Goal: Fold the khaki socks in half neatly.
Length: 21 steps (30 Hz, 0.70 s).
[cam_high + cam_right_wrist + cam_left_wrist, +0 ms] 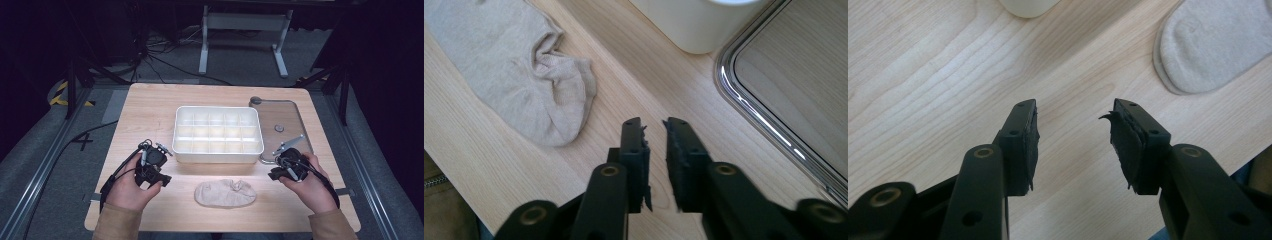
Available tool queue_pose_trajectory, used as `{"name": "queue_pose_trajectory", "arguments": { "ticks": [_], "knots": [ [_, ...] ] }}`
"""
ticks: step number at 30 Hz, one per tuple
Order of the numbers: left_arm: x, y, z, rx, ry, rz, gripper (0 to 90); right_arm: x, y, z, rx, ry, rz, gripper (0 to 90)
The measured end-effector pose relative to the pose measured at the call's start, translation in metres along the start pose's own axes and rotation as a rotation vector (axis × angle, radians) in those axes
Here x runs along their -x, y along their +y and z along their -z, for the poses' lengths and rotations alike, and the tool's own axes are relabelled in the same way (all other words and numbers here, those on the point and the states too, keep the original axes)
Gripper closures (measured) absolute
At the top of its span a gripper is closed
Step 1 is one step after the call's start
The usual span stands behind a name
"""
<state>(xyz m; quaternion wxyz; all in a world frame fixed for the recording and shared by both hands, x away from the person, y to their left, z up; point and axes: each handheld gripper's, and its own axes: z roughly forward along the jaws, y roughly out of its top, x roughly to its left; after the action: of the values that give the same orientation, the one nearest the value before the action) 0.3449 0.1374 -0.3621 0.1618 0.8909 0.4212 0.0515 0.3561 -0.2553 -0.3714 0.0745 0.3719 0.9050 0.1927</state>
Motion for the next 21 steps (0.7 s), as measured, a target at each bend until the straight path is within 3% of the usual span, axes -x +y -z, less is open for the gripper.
{"name": "queue_pose_trajectory", "arguments": {
  "ticks": [1, 5, 6, 8, 9, 12, 15, 19, 21],
  "knots": [
    [0.001, -0.003, 0.000, 0.012, -0.029, 0.021, 53.8, -0.001, 0.000, -0.001, -0.005, -0.010, 0.005, 85.0],
    [0.001, -0.006, 0.002, 0.051, -0.071, 0.052, 54.7, -0.004, 0.001, 0.000, 0.018, -0.026, 0.005, 89.3],
    [0.003, -0.006, 0.001, 0.062, -0.093, 0.050, 57.3, -0.007, 0.002, -0.001, 0.024, -0.024, 0.012, 89.5],
    [0.006, -0.004, 0.001, 0.061, -0.094, 0.034, 58.9, -0.008, 0.003, -0.001, 0.021, -0.028, 0.018, 89.5],
    [0.008, -0.004, 0.001, 0.056, -0.098, 0.028, 58.9, -0.013, 0.004, -0.004, 0.013, -0.027, 0.055, 89.6],
    [0.013, -0.002, -0.001, 0.048, -0.109, 0.014, 60.3, -0.020, 0.006, -0.009, 0.021, -0.001, 0.095, 89.7],
    [0.016, -0.001, -0.001, 0.045, -0.110, 0.011, 59.8, -0.024, 0.008, -0.011, 0.029, 0.012, 0.090, 89.7],
    [0.022, 0.003, -0.002, 0.050, -0.148, -0.001, 57.9, -0.029, 0.011, -0.011, 0.072, 0.079, 0.079, 89.8],
    [0.024, 0.004, -0.002, 0.061, -0.158, -0.003, 57.4, -0.033, 0.012, -0.011, 0.075, 0.083, 0.087, 89.9]
  ]
}}
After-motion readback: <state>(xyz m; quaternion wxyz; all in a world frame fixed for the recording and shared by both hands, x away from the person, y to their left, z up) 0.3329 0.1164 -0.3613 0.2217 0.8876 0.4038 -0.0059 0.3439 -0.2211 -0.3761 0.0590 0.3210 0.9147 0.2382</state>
